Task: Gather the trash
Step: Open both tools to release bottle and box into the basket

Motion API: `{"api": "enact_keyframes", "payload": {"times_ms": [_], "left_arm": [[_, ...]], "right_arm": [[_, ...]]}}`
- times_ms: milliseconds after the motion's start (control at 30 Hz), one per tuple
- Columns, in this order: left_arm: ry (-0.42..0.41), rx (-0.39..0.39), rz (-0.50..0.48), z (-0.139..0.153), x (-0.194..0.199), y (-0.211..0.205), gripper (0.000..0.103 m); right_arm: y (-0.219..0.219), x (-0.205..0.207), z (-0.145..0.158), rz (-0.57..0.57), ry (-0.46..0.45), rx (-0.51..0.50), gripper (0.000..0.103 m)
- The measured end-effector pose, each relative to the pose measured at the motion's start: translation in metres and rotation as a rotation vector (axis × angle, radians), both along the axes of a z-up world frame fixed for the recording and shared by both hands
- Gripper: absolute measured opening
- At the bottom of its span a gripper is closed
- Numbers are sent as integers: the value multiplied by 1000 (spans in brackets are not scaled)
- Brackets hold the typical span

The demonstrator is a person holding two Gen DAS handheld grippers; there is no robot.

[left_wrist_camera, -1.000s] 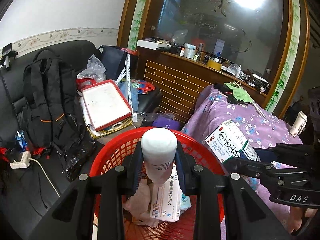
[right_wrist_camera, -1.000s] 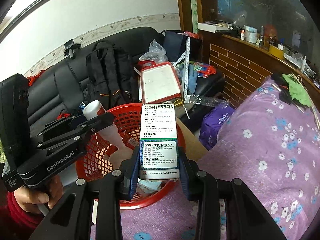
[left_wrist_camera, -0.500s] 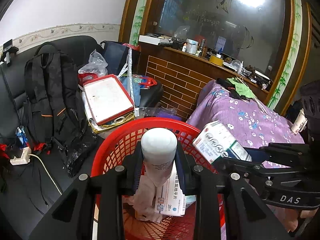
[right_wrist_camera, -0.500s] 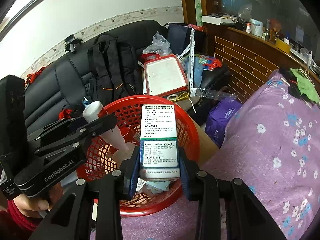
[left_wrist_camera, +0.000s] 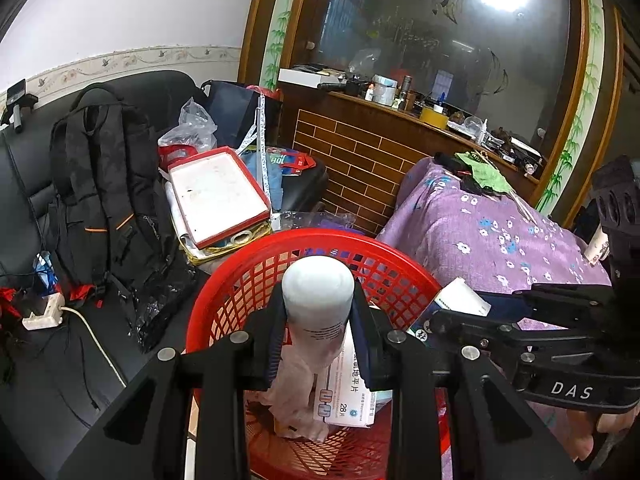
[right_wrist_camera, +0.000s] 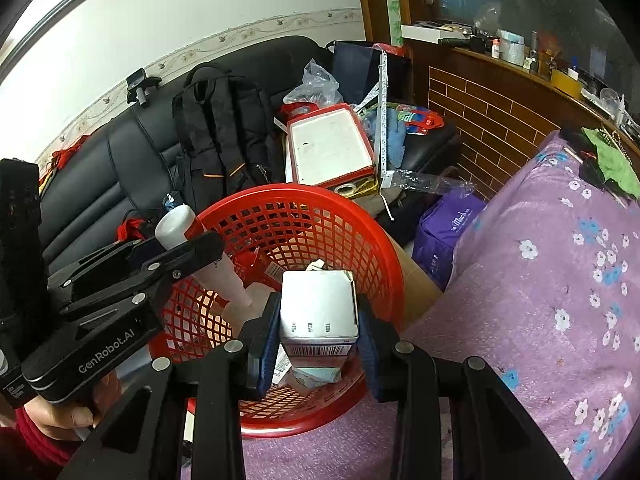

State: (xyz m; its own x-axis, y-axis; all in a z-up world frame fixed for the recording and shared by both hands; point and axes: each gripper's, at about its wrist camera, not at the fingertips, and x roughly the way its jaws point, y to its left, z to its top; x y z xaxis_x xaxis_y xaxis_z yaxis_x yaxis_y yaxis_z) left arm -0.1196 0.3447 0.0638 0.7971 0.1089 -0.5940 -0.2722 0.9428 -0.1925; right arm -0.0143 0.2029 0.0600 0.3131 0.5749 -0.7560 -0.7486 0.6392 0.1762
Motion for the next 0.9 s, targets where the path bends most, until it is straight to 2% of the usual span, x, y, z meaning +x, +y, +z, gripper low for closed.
{"api": "enact_keyframes", "payload": {"times_ms": [900], "left_arm": [[15,-2,-17,-5,3,-8,29]], "right_arm": [[2,1,-5,9,8,-11,39]]}}
